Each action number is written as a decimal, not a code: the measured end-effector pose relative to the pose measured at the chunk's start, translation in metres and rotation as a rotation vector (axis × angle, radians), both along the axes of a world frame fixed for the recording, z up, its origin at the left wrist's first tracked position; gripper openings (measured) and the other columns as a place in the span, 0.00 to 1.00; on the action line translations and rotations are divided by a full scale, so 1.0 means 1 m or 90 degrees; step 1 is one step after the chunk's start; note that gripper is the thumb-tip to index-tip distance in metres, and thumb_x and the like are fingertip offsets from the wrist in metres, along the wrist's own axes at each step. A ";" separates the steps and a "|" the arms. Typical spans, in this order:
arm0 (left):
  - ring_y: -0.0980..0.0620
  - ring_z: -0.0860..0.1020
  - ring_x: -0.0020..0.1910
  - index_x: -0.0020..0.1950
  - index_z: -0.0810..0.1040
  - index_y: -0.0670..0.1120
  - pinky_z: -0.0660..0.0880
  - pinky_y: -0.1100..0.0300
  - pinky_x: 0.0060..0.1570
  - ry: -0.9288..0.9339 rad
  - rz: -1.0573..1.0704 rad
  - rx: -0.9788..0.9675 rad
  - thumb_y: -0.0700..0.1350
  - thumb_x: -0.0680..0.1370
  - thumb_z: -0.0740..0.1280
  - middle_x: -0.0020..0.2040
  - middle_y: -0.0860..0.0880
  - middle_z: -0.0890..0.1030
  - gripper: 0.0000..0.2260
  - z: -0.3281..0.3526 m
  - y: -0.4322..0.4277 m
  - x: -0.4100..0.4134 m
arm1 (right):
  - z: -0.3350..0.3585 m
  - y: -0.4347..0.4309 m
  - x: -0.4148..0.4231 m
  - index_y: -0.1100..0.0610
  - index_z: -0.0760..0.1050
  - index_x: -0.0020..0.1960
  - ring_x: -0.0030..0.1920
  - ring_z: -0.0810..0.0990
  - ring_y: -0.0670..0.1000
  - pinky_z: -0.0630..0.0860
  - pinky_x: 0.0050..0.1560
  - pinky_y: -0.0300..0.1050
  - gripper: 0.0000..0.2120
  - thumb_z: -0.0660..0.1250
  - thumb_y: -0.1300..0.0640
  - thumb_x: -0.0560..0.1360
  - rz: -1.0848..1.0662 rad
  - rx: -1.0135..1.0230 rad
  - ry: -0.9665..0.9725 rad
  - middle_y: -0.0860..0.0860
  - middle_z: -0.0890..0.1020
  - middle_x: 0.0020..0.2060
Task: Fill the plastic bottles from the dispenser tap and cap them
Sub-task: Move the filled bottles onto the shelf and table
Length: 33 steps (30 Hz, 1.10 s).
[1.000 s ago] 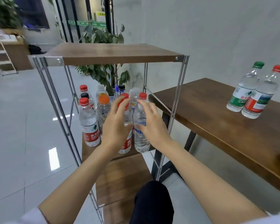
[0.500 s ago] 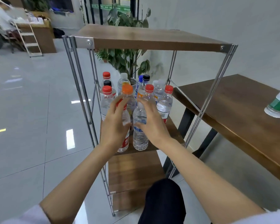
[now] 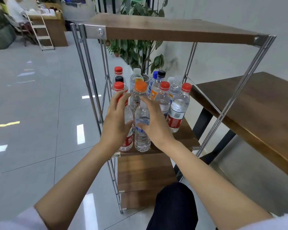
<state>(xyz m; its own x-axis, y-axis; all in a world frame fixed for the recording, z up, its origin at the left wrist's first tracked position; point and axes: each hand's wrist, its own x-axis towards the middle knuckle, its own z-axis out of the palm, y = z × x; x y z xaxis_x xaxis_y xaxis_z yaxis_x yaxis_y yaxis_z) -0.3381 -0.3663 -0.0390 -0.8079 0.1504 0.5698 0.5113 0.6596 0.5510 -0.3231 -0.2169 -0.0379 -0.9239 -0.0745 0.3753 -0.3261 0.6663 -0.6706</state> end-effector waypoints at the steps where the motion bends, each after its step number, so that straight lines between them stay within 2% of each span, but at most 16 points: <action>1: 0.50 0.68 0.71 0.77 0.63 0.46 0.66 0.65 0.64 -0.001 0.001 -0.001 0.33 0.69 0.78 0.77 0.49 0.61 0.41 0.000 0.000 0.000 | 0.000 -0.001 0.000 0.42 0.57 0.76 0.72 0.64 0.45 0.58 0.52 0.16 0.39 0.74 0.63 0.74 0.004 -0.005 0.001 0.46 0.63 0.74; 4: 0.50 0.67 0.71 0.77 0.63 0.45 0.64 0.64 0.65 -0.007 0.005 -0.003 0.33 0.69 0.78 0.77 0.48 0.61 0.41 0.001 -0.003 -0.002 | 0.000 -0.005 -0.001 0.44 0.57 0.77 0.74 0.63 0.45 0.56 0.58 0.20 0.39 0.73 0.64 0.74 0.014 -0.010 -0.002 0.46 0.62 0.75; 7: 0.50 0.67 0.71 0.77 0.62 0.45 0.63 0.65 0.66 -0.010 0.011 -0.007 0.32 0.69 0.77 0.77 0.48 0.60 0.41 0.000 -0.003 -0.005 | 0.000 -0.008 -0.003 0.46 0.57 0.77 0.75 0.61 0.46 0.54 0.60 0.21 0.39 0.73 0.63 0.74 0.025 -0.009 0.004 0.47 0.62 0.75; 11: 0.50 0.66 0.71 0.76 0.62 0.45 0.61 0.70 0.65 -0.006 0.017 -0.004 0.31 0.68 0.77 0.76 0.47 0.60 0.41 -0.002 -0.003 -0.008 | 0.001 -0.010 -0.006 0.46 0.57 0.77 0.75 0.61 0.47 0.59 0.66 0.35 0.39 0.73 0.62 0.74 0.026 -0.003 0.004 0.48 0.62 0.75; 13: 0.48 0.66 0.72 0.76 0.61 0.45 0.63 0.66 0.66 -0.003 0.019 0.001 0.30 0.68 0.77 0.76 0.46 0.60 0.41 -0.002 -0.003 -0.009 | 0.002 -0.010 -0.007 0.47 0.57 0.77 0.75 0.61 0.47 0.59 0.66 0.36 0.38 0.73 0.62 0.75 0.026 -0.004 0.003 0.48 0.62 0.75; 17: 0.47 0.65 0.73 0.77 0.61 0.46 0.64 0.62 0.67 0.004 0.026 0.009 0.29 0.67 0.77 0.76 0.46 0.59 0.43 -0.002 -0.001 -0.012 | 0.002 -0.011 -0.010 0.47 0.57 0.77 0.75 0.61 0.47 0.59 0.66 0.34 0.38 0.73 0.63 0.75 0.024 -0.010 0.005 0.48 0.62 0.75; 21: 0.47 0.64 0.74 0.77 0.60 0.47 0.64 0.60 0.69 0.011 0.032 0.026 0.28 0.67 0.76 0.77 0.46 0.58 0.44 -0.003 0.001 -0.013 | -0.002 -0.011 -0.016 0.47 0.57 0.77 0.74 0.60 0.45 0.55 0.57 0.18 0.38 0.72 0.63 0.75 0.011 -0.002 0.012 0.47 0.62 0.75; 22: 0.47 0.63 0.75 0.77 0.59 0.47 0.62 0.62 0.70 0.015 0.033 0.031 0.28 0.67 0.76 0.77 0.46 0.58 0.44 -0.004 0.002 -0.012 | -0.003 -0.012 -0.017 0.47 0.57 0.77 0.75 0.60 0.45 0.54 0.56 0.18 0.38 0.72 0.63 0.75 0.007 -0.002 0.018 0.47 0.62 0.76; 24: 0.47 0.60 0.77 0.79 0.56 0.46 0.56 0.72 0.70 0.025 0.034 0.051 0.28 0.69 0.75 0.79 0.45 0.55 0.45 -0.007 0.003 -0.011 | -0.006 -0.013 -0.018 0.46 0.55 0.78 0.75 0.59 0.43 0.54 0.62 0.23 0.39 0.73 0.62 0.75 0.006 -0.013 0.029 0.46 0.61 0.76; 26: 0.48 0.53 0.80 0.81 0.50 0.43 0.49 0.78 0.69 0.014 0.034 0.101 0.30 0.72 0.73 0.81 0.45 0.51 0.45 -0.016 0.006 -0.007 | -0.010 -0.014 -0.016 0.41 0.50 0.78 0.74 0.53 0.34 0.52 0.66 0.26 0.43 0.73 0.61 0.75 0.013 -0.068 0.026 0.44 0.58 0.78; 27: 0.49 0.50 0.80 0.81 0.47 0.42 0.46 0.77 0.70 0.002 0.038 0.130 0.32 0.73 0.73 0.81 0.44 0.50 0.45 -0.023 0.007 -0.003 | -0.014 -0.014 -0.014 0.39 0.47 0.78 0.73 0.51 0.31 0.51 0.68 0.26 0.46 0.74 0.60 0.74 0.012 -0.102 0.019 0.43 0.56 0.79; 29: 0.53 0.44 0.80 0.81 0.40 0.43 0.42 0.74 0.72 -0.034 0.051 0.177 0.36 0.75 0.73 0.82 0.44 0.45 0.47 -0.042 0.012 0.006 | -0.027 -0.011 -0.009 0.40 0.43 0.79 0.76 0.50 0.35 0.52 0.72 0.32 0.50 0.75 0.60 0.73 -0.008 -0.144 0.007 0.42 0.53 0.79; 31: 0.60 0.39 0.79 0.79 0.35 0.48 0.41 0.69 0.75 -0.075 0.071 0.195 0.38 0.77 0.71 0.82 0.46 0.41 0.48 -0.063 0.017 0.014 | -0.045 -0.006 -0.002 0.42 0.42 0.79 0.77 0.51 0.39 0.54 0.72 0.32 0.48 0.73 0.57 0.75 -0.032 -0.145 -0.032 0.43 0.52 0.80; 33: 0.64 0.37 0.77 0.77 0.33 0.52 0.46 0.55 0.79 -0.119 0.095 0.210 0.37 0.78 0.70 0.81 0.48 0.39 0.47 -0.083 0.019 0.018 | -0.061 -0.001 0.002 0.42 0.46 0.79 0.77 0.55 0.43 0.58 0.73 0.38 0.43 0.71 0.54 0.76 -0.058 -0.102 -0.087 0.44 0.54 0.79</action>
